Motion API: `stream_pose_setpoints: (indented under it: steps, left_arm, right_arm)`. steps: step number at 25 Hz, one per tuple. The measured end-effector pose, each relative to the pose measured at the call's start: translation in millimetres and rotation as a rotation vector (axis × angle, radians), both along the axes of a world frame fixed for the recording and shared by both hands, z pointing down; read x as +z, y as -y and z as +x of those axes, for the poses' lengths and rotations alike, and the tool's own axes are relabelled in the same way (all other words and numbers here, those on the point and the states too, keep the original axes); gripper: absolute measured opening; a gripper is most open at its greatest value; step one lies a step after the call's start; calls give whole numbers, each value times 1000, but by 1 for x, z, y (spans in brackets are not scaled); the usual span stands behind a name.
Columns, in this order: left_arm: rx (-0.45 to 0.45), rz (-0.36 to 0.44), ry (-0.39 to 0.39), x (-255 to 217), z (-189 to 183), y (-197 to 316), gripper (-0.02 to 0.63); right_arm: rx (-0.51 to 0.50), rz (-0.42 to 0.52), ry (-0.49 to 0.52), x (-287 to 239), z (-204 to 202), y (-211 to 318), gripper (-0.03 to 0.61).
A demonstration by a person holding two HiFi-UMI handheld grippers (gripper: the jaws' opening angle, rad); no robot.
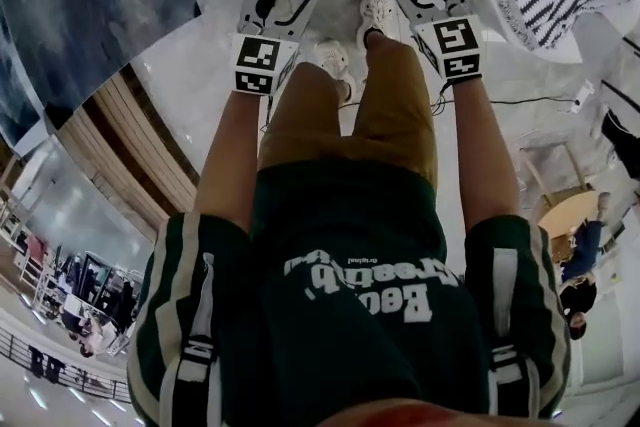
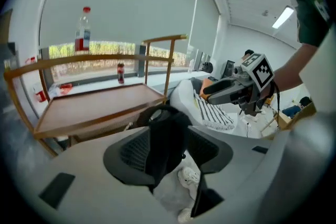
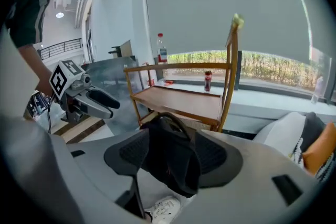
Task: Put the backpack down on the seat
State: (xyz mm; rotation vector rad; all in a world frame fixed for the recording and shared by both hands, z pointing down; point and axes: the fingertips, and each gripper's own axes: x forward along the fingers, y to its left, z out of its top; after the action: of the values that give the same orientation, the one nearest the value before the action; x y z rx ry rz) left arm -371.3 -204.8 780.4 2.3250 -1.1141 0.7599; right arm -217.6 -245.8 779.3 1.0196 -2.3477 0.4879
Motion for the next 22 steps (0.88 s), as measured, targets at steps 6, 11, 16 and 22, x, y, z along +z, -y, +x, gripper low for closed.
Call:
stream_pose_setpoints:
  steps: [6,11,16,22]
  left_arm:
    - [8,-168,27,135,-3,28,238]
    - [63,-231,-2,195,22,52,238]
    - [74,-235,-32,219,43,65,166]
    - [141,-202,47,190,38,60,84]
  right_arm:
    - [-101,-217,-6,157,10,13,253]
    - [-141,-252,38,213,1,30,252]
    - [-241,-301,99,235,-36,37,209]
    - [-339,-265,90,195,-35,27,77]
